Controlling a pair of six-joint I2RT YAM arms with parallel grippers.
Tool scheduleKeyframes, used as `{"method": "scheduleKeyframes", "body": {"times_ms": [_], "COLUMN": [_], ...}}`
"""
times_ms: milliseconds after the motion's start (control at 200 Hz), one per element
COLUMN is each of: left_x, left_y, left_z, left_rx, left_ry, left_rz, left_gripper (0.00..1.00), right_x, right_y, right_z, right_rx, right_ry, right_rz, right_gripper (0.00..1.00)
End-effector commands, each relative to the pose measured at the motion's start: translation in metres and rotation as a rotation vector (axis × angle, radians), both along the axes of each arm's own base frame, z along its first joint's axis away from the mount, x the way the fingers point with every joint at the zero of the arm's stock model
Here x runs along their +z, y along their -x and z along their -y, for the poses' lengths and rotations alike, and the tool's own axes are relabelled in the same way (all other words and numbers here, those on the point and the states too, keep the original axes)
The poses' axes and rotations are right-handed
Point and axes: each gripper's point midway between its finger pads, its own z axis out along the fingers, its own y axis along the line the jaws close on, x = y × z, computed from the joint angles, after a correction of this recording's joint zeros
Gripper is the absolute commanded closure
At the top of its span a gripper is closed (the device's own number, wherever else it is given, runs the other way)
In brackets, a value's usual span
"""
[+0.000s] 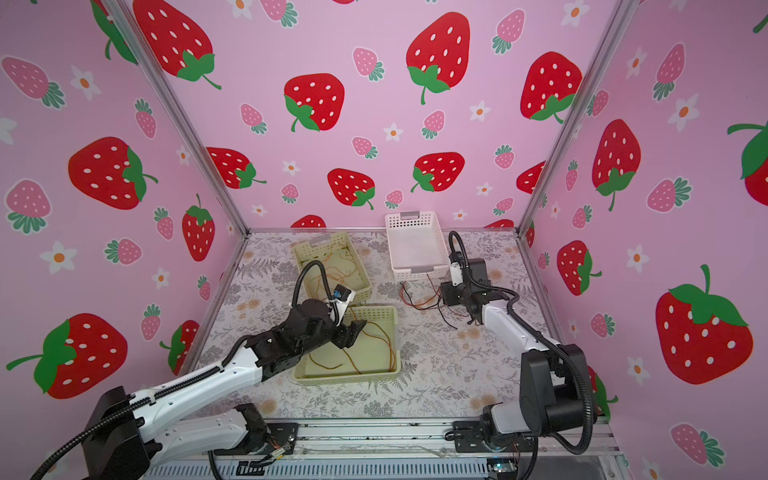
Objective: Untangle the cables
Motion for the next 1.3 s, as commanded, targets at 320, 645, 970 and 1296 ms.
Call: {"method": "scheduleKeyframes", "body": {"times_ms": [320,645,970,1296], "left_x": [0.057,0.047,-0.003,0.037], "left_y": [-0.028,-0.035,-0.029,-0.023], "left_z": [0.046,0.009,-0.023,0.01], "left_rx": [-0.165,-0.046,0.029,-0.146], "left_ry": [-0.017,-0.024,-0.034,0.082], "left_rz": [0.107,0.087,-0.031,0.153], "left_gripper": [0.26,0.25,0.25,0.25], "right_x": [-0.045,-0.04,0.123,0.292], "right_y": [0.04,0.023,0.009,0.024], "right_z": [-0.001,0.001,-0.019,-0.048], "right_rx": [0.081,0.112,0.163,0.279], "right_ry": [0.064,0.17,0.05,-0.14], "right_rz": [-0.235,-0.197,0.222,0.633], "right_gripper": [0.43,0.93,1.0,1.0]}}
